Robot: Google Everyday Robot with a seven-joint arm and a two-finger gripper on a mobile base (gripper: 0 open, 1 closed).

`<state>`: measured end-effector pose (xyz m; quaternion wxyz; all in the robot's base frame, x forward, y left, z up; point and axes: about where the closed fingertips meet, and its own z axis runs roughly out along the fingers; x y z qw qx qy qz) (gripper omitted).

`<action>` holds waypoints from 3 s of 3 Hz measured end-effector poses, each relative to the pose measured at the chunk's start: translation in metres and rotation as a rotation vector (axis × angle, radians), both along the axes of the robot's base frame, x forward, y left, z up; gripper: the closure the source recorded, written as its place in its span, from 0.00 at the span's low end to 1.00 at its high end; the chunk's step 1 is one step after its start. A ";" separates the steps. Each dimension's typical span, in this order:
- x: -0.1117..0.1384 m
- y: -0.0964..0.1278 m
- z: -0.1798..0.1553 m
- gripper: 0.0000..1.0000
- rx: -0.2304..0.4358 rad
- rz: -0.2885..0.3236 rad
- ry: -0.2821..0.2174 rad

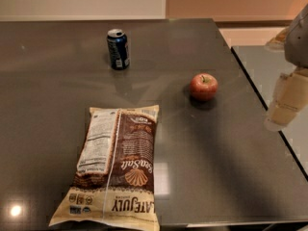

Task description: Move apple near pepsi can

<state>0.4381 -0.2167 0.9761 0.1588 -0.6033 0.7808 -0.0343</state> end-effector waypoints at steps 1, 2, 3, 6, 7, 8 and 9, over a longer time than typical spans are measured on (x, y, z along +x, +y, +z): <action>0.000 0.000 0.000 0.00 0.000 0.000 0.000; 0.006 0.000 0.002 0.00 0.011 0.017 -0.004; 0.028 -0.001 -0.002 0.00 0.033 0.040 -0.015; 0.114 0.001 -0.037 0.00 0.129 0.006 -0.039; 0.137 0.000 -0.055 0.00 0.147 -0.024 -0.037; 0.152 0.006 -0.074 0.00 0.177 -0.037 -0.021; 0.158 0.019 -0.093 0.00 0.212 -0.037 0.007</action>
Offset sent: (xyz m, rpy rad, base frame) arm 0.0132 -0.0018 -0.0011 0.0267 0.0145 0.0422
